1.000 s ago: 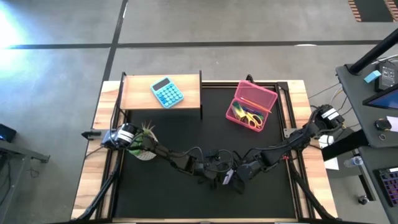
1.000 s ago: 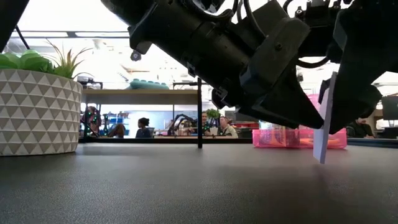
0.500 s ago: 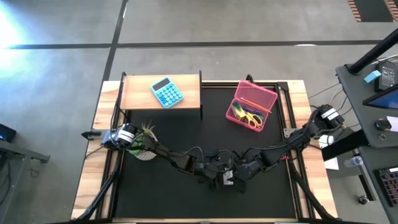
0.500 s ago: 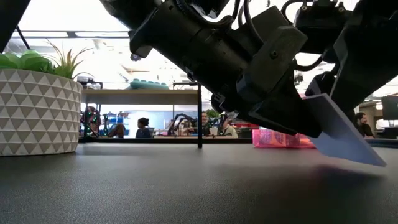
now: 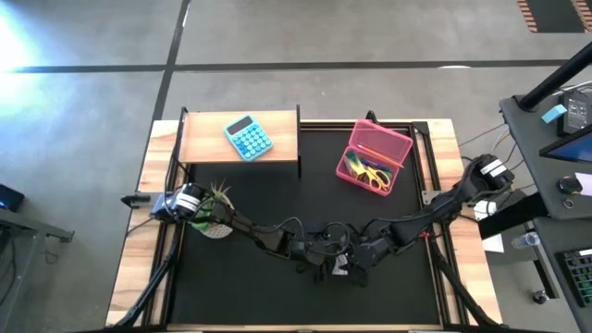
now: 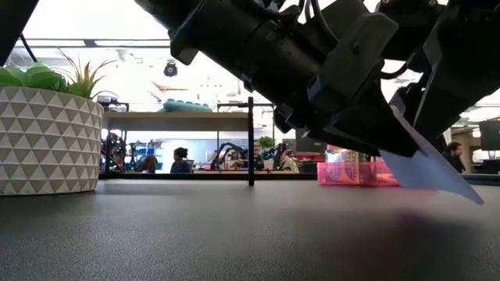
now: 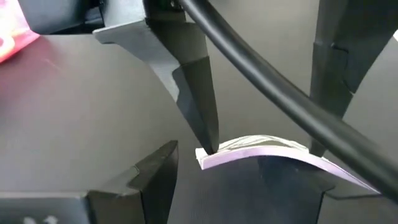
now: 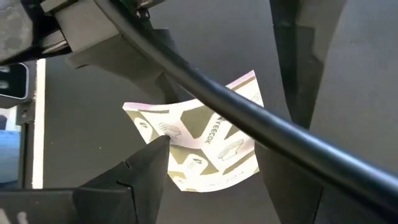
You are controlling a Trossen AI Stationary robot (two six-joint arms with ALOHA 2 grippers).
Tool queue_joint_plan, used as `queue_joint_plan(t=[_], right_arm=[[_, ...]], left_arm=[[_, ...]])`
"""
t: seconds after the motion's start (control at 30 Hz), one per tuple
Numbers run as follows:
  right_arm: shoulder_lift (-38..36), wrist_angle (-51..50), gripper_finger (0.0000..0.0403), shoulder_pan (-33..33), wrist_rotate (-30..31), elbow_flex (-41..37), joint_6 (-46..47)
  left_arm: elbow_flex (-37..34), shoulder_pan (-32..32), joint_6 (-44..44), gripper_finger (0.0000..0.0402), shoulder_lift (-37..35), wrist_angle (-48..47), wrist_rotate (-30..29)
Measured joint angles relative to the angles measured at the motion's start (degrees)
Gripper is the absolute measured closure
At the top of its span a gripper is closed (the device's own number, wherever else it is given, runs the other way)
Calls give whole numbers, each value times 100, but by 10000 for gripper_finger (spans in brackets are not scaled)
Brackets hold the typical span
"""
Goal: Pack school essentials
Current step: Put the purple sticky notes into the pink supply box
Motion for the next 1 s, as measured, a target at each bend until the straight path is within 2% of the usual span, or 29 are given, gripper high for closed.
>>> queue_joint_plan(t=[0.47, 0.67, 0.83, 1.0], right_arm=[[-282, 1, 174, 2, 78, -2, -281], [-496, -57, 174, 2, 121, -2, -306], [-780, -332, 174, -2, 184, -2, -366], [-1177, -826, 174, -2, 357, -1, -365]], left_arm=[[61, 27, 19, 197, -7, 158, -7], [199, 102, 439, 197, -74, 150, -47], [317, 204, 473, 197, -87, 180, -56], [543, 297, 938, 197, -90, 148, -115]])
